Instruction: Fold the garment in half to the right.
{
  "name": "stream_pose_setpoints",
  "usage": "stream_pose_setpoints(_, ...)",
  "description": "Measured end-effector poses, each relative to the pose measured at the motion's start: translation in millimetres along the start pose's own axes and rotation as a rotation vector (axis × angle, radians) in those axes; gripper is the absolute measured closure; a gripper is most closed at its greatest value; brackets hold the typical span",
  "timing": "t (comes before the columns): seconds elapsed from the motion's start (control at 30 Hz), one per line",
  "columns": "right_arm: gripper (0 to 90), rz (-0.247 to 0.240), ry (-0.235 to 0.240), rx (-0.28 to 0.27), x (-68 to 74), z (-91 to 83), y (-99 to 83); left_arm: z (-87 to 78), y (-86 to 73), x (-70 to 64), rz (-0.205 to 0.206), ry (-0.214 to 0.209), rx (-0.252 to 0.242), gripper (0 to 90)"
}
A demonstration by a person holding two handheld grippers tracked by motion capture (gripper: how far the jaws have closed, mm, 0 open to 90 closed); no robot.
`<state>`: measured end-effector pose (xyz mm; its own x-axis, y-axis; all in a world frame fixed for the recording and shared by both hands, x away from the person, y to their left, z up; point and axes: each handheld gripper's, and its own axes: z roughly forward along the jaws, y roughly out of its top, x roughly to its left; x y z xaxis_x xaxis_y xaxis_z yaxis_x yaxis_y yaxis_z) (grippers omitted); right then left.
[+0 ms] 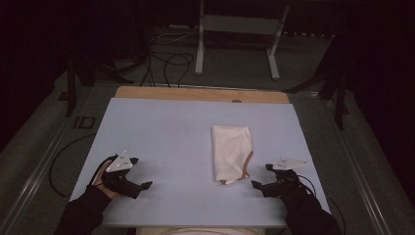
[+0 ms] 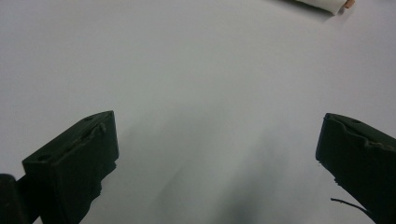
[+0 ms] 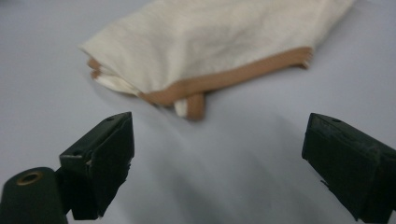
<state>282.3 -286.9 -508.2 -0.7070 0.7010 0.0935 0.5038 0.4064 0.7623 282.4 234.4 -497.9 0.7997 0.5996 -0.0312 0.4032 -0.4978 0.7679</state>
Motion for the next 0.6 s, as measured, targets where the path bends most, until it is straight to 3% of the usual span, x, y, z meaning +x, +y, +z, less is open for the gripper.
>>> stream_pose_setpoints(0.17,9.3,0.025,-0.02,-0.012,-6.4,-1.2,-2.0,0.4,-0.8,0.8,-0.005,-0.003,-0.004,0.0)
stream_pose_setpoints(0.6,9.3,0.014,-0.04,-0.056,-10.5,0.3,3.2,2.3,-1.7,-2.9,0.011,-0.021,0.003,0.0)
